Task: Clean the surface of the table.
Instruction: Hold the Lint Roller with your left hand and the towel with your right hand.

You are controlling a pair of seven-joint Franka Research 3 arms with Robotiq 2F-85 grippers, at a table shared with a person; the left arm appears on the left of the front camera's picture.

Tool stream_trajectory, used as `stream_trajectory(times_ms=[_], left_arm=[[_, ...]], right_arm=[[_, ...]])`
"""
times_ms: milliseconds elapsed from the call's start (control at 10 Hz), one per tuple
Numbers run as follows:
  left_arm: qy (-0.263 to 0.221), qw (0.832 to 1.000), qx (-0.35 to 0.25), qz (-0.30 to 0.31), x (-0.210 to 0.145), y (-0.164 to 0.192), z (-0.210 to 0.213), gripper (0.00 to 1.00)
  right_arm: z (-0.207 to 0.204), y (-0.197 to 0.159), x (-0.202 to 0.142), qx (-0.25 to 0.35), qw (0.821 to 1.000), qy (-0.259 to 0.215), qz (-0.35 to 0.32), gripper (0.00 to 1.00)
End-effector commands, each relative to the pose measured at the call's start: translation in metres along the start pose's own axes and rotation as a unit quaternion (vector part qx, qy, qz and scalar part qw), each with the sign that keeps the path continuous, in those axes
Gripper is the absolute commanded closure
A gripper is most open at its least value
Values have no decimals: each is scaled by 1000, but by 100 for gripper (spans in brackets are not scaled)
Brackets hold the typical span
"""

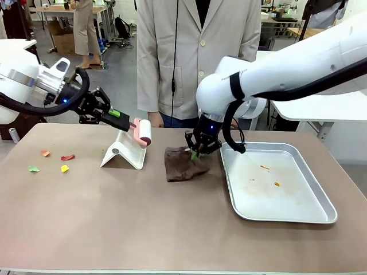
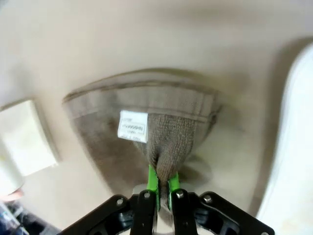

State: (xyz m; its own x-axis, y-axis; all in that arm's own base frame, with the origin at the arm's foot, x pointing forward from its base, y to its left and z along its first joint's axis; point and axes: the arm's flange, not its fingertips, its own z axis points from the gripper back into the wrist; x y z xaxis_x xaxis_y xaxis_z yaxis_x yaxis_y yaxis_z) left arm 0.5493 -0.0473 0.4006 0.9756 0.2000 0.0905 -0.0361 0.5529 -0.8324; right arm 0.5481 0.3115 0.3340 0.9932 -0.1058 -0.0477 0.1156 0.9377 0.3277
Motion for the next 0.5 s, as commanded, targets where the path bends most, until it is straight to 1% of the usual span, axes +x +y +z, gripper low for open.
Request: stream_trajectory(times_ms=[0,100,200,300,400], left_arm=[[14,997,-77,-29,-13,10,18,100],[26,994,-102,-38,-13,16,29,100],[30,993,-111,-40,-10,24,38,100],[53,988,-137,-39,-7,33,49,100],[65,985,-157,-37,-8,43,59,96]], right_arm=[[18,-28,-22,154,986,-8,55,100],[23,-34,-27,213,975,-10,69,100],[27,-39,-33,270,959,-5,90,100],[28,-45,-36,326,939,21,109,100],[27,-55,-39,383,915,44,115,100]])
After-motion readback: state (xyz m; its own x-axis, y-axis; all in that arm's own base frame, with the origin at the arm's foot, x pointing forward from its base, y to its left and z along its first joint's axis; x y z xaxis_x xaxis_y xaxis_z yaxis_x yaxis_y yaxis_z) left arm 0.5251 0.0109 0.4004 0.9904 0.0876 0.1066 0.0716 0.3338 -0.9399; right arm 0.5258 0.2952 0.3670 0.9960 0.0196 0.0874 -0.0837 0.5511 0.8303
